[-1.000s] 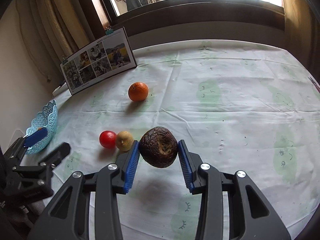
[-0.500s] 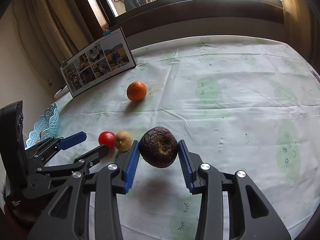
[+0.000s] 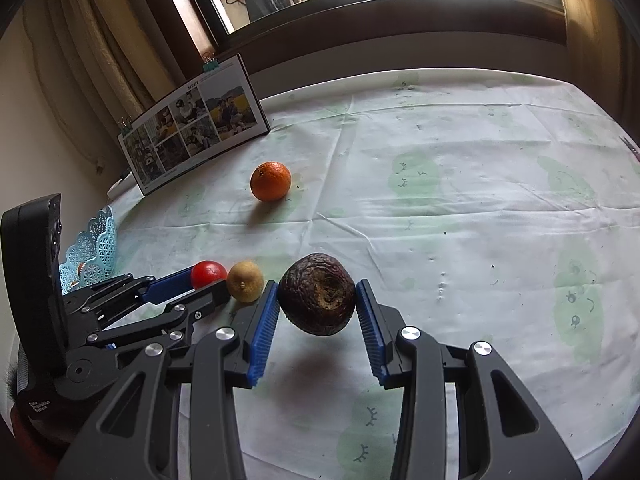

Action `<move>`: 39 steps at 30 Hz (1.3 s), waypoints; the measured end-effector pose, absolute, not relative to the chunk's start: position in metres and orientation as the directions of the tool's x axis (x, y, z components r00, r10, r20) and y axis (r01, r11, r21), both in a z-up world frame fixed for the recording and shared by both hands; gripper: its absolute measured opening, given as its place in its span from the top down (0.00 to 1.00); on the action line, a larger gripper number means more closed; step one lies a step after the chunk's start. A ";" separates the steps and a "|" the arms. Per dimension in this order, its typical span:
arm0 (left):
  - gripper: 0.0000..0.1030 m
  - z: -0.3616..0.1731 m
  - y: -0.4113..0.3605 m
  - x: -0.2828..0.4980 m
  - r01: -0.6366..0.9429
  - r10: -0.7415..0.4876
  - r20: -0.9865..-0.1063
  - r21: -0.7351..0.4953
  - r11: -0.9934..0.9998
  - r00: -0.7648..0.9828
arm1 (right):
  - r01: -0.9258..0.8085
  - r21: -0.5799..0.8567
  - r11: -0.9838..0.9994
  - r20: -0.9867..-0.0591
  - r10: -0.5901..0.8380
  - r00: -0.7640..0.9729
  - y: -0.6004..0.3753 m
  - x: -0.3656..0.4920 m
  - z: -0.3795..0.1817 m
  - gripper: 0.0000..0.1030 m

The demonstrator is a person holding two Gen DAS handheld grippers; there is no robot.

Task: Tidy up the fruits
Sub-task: 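Carry the tomato into the blue basket and open the left tool while the right tool carries the avocado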

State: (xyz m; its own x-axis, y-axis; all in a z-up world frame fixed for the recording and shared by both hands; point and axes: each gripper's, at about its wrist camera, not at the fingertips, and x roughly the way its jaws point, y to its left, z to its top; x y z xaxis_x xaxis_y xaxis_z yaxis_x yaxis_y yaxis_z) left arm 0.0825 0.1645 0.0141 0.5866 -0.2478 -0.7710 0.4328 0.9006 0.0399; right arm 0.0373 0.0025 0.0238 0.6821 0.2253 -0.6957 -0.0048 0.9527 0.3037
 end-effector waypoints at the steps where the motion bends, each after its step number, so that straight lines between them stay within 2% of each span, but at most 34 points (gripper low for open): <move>1: 0.69 0.014 0.165 0.082 0.435 -0.251 -0.770 0.037 0.900 0.586 | -0.006 0.302 0.953 -0.696 0.225 0.682 0.003 0.037 0.024 0.61; 13: 0.70 0.026 0.178 0.072 0.393 -0.247 -0.747 0.021 0.919 0.617 | -0.010 0.298 0.955 -0.685 0.221 0.694 0.004 0.034 0.027 0.61; 23: 0.70 0.054 0.214 0.061 0.270 -0.149 -0.687 0.071 0.960 0.712 | -0.013 0.301 0.954 -0.678 0.224 0.700 0.004 0.032 0.029 0.61; 39: 0.70 0.093 0.319 0.048 0.006 0.044 -0.601 0.082 0.997 0.798 | -0.024 0.286 0.958 -0.672 0.219 0.708 0.011 0.029 0.036 0.61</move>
